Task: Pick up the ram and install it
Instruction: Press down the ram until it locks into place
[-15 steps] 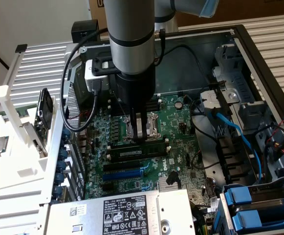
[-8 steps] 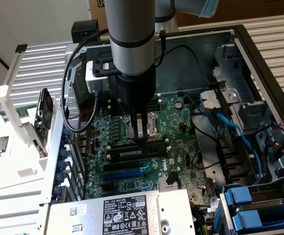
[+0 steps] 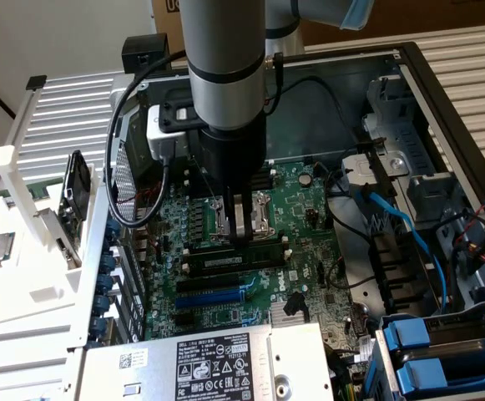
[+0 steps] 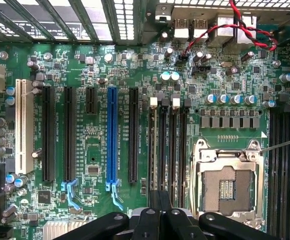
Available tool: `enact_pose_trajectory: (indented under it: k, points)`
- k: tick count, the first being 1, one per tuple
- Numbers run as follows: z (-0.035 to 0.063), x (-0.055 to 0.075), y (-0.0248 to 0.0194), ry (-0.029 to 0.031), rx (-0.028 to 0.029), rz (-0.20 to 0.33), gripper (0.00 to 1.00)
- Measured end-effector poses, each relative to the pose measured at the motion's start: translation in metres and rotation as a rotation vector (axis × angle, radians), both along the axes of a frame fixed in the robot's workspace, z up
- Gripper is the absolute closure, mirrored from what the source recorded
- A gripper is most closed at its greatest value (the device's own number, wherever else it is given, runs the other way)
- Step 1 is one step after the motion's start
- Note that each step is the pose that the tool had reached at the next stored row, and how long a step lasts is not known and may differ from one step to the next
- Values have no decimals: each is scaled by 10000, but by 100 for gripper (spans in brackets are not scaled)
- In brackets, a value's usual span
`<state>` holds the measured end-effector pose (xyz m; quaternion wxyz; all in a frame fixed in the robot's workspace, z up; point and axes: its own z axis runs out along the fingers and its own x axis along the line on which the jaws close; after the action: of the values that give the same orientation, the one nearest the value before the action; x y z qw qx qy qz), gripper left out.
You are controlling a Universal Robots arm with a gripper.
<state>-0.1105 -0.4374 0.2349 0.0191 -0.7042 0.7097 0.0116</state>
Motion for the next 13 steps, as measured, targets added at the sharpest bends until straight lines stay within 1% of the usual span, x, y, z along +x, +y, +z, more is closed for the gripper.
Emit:
enact_pose_trajectory:
  k: [13]
  points:
    - [-26,-1,0,1,-2,12,89]
